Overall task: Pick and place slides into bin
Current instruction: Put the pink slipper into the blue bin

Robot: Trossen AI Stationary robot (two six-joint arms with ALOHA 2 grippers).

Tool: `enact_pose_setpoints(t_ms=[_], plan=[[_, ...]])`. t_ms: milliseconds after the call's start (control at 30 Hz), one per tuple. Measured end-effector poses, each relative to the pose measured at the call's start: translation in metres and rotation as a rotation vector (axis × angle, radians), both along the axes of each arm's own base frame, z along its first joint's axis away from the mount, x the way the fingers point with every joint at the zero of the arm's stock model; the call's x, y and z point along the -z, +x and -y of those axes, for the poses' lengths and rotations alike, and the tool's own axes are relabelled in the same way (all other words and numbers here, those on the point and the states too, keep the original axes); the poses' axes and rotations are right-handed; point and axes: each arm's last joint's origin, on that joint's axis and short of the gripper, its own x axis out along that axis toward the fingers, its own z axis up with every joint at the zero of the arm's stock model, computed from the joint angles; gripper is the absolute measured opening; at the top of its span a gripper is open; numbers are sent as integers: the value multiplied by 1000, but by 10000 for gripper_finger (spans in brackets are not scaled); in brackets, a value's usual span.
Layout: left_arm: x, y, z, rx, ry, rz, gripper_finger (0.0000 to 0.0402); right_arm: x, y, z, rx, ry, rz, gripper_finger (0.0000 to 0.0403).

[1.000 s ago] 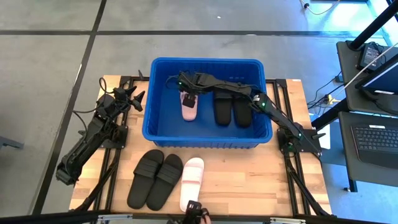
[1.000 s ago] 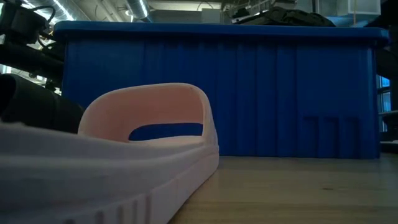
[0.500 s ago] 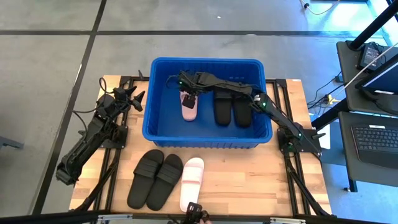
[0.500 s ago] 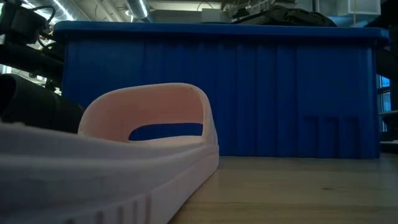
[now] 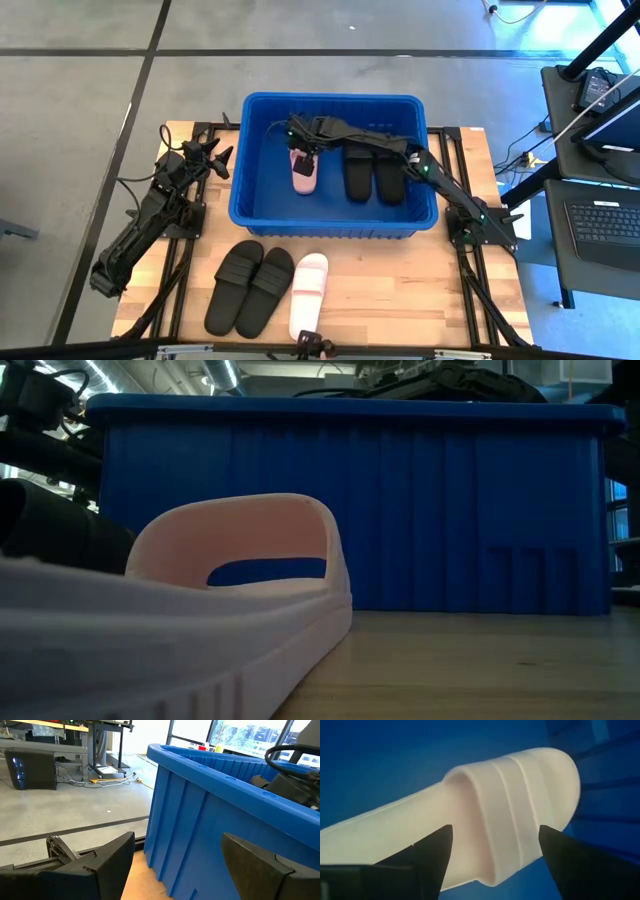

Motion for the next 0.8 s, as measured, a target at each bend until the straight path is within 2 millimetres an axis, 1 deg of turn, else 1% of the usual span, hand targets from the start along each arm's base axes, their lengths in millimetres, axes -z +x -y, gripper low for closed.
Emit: enact_pose_setpoints(t_ms=[133,200,367,433,500,600,700,800], plan=[[0,0,0,0,0,0,290,-3,2,-11,-41,-5,-16,326],[0,0,0,0,0,0,290,-12,1,-17,-55,-21,-10,332],[0,0,0,0,0,0,290,-51,-5,-33,-8,-176,11,334],[0,0,0,0,0,0,290,-72,-11,-42,-7,-197,40,334],[0,0,0,0,0,0,290,-96,-17,-56,-4,-188,102,334],[0,0,0,0,0,0,290,-127,-27,-82,-33,-107,195,334],[0,0,0,0,0,0,290,-151,-36,-111,-108,-14,268,334],[0,0,0,0,-1,0,290,-172,-44,-143,-177,37,331,334]])
